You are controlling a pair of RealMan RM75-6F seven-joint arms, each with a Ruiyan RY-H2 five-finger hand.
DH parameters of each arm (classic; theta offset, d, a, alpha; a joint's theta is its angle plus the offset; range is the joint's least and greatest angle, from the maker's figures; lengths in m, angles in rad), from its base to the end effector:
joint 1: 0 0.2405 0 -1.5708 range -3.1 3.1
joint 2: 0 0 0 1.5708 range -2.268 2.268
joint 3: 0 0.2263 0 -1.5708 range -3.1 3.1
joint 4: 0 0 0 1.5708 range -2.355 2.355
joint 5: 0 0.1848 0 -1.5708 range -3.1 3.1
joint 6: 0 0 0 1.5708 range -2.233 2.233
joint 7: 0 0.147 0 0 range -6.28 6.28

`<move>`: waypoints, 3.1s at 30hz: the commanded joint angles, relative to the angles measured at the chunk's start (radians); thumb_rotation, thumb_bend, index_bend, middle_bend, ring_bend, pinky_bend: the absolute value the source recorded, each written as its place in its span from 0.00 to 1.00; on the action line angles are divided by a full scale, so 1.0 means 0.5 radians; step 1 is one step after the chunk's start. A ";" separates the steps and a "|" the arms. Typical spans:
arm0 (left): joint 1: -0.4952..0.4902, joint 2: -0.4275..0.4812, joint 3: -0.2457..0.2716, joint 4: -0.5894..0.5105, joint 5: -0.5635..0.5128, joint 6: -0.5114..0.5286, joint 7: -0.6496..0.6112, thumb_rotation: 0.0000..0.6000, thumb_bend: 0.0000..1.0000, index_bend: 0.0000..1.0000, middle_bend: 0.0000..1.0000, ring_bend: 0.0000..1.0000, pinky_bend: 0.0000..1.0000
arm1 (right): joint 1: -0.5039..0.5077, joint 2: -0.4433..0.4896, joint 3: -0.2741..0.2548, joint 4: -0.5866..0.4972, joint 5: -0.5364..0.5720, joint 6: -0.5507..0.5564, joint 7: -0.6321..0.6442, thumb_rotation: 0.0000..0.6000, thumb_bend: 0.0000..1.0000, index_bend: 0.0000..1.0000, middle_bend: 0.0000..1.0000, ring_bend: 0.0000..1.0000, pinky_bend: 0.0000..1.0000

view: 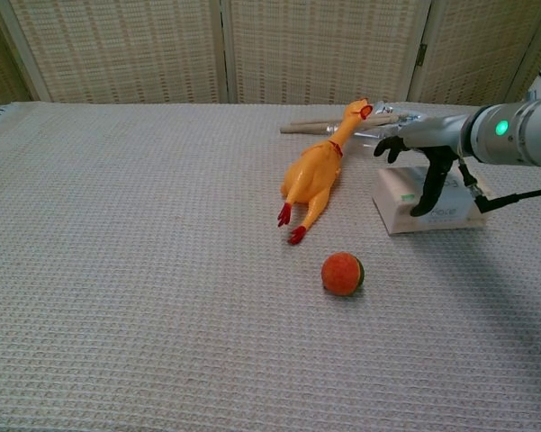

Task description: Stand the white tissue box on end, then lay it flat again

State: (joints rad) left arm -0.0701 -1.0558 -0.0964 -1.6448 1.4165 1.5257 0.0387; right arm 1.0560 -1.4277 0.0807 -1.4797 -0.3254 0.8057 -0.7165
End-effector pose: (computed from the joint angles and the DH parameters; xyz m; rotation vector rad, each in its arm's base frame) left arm -0.2796 0.1830 0.2014 -1.2781 -0.8281 -0.8621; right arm -0.1421 -0.3651 0.0209 1.8334 -1.0525 0.4040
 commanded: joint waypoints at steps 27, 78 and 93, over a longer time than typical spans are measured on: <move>0.004 0.001 -0.005 -0.009 0.004 0.005 -0.012 1.00 0.62 0.30 0.00 0.00 0.11 | -1.022 -0.096 0.279 0.602 -2.194 0.449 3.849 1.00 0.31 0.54 0.43 0.19 0.00; -0.055 -0.042 0.030 0.028 0.039 -0.102 -0.026 1.00 0.62 0.29 0.00 0.00 0.11 | -0.835 -0.496 -0.402 1.923 -2.741 0.537 4.986 1.00 0.28 0.14 0.22 0.02 0.00; -0.055 -0.022 0.040 -0.008 0.036 -0.114 -0.020 1.00 0.62 0.29 0.00 0.00 0.10 | -0.878 -0.126 -0.370 1.424 -2.674 0.699 4.794 1.00 0.09 0.00 0.00 0.00 0.00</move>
State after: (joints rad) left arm -0.0975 -1.0670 -0.0765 -1.6487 1.4343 1.4691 0.0286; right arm 0.6290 -1.5261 -0.1162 -0.7266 -1.6755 1.1264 1.7070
